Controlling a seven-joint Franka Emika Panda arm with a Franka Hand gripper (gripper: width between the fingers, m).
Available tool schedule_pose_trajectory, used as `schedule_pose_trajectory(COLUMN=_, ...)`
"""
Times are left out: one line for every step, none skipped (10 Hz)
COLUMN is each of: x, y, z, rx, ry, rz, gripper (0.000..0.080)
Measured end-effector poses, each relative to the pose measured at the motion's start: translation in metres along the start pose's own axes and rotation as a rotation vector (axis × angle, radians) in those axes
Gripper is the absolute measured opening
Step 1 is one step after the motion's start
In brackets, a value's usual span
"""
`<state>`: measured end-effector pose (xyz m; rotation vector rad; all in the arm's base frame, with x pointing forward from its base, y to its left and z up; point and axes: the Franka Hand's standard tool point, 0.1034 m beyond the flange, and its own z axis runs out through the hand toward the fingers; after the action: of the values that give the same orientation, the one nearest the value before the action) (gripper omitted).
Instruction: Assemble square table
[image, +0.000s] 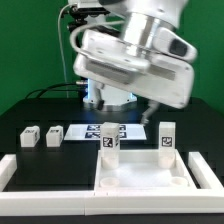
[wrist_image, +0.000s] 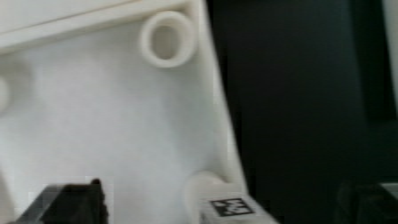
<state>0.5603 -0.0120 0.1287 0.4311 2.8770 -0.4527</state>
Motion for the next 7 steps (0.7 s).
schedule_pose_trajectory(x=-0.0011, y=-0.0123, z=0.0026, rx=0.004, ry=0.005, rz=0.063, gripper=0.0649)
schedule_pose_trajectory(x=-0.0010, y=-0.0116, z=0.0034, rx=0.005, ry=0.006, rz=0.180, gripper=0.0649)
schedule_pose_trajectory(x=-0.0004, y=-0.0099, z=0.0031, rx=0.004, ry=0.006, rz=0.261, gripper=0.0649)
schedule_pose_trajectory(x=-0.0005, y=-0.0102, z=0.0033, rx=0.005, ry=0.006, rz=0.309, gripper=0.0649)
schedule_pose_trajectory(x=-0.0002, y=-0.0099, z=0.0035, rx=0.005, ry=0.006, rz=0.353, gripper=0.0649)
schedule_pose_trajectory(x=-0.0001, y=-0.0098, z=0.0036, rx=0.005, ry=0.006, rz=0.422, gripper=0.0649)
schedule_pose_trajectory(x=0.0004, y=-0.0127, z=0.0038, rx=0.008, ry=0.012, rz=0.481, gripper=0.0649)
